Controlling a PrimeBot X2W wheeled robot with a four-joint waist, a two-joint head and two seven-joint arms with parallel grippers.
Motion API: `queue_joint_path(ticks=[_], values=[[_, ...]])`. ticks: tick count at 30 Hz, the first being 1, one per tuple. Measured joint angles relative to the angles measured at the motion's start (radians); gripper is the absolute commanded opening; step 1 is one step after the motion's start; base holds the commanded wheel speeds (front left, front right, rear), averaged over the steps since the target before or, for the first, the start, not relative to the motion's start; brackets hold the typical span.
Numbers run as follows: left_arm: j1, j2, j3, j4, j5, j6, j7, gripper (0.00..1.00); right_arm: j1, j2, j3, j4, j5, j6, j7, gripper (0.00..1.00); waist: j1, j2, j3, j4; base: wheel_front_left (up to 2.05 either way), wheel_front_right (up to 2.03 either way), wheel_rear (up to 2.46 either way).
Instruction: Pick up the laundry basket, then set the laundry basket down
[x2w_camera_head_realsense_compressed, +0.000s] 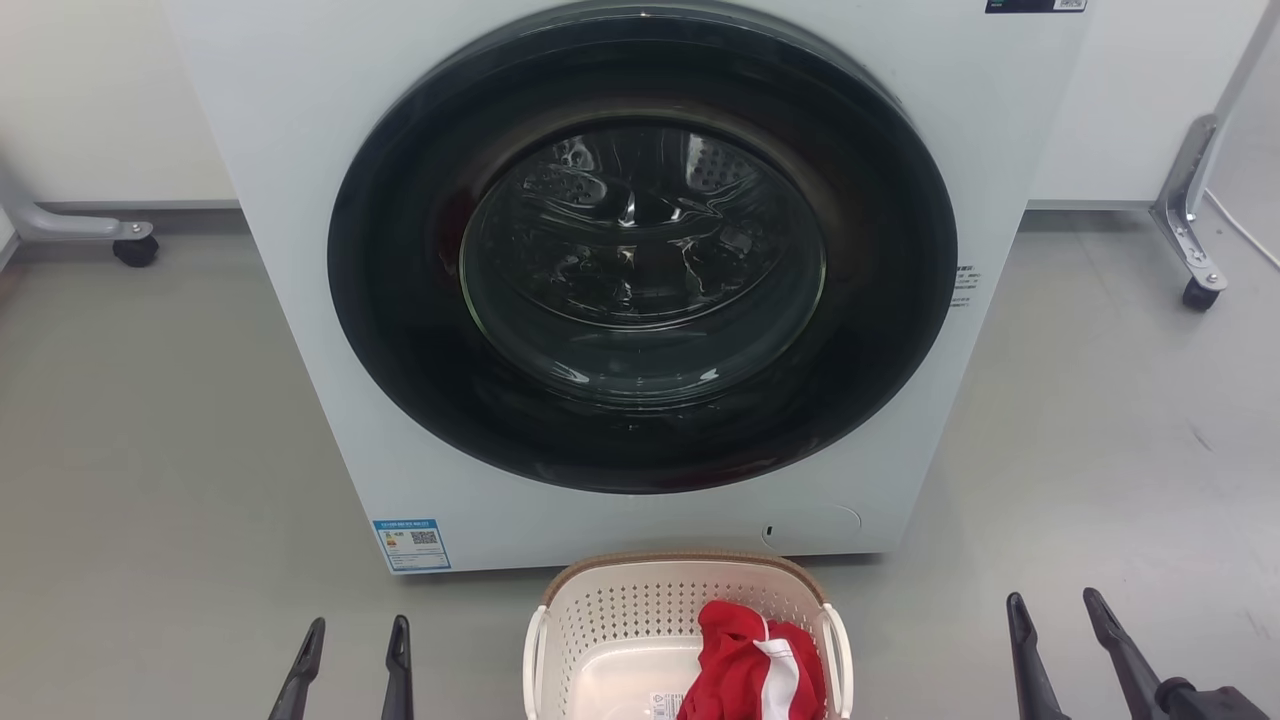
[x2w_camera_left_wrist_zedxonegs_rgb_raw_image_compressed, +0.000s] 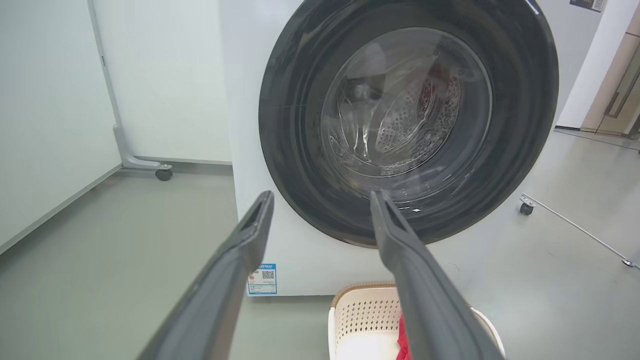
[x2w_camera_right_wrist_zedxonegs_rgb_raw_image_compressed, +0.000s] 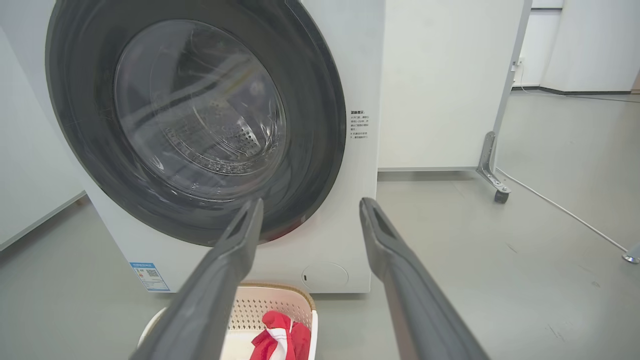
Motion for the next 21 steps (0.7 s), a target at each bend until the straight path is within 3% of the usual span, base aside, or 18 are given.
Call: queue_joint_path(ticks=[21], values=[[0.044,-0.041,0.058,-0.059,0.060,0.000,0.108,1.00,0.038,0.000,-0.044,-0.062,-0.027,-0.009,0.014,1.00,0.0000,0.0000,0.010,0.004,0.00,0.00,0.00]])
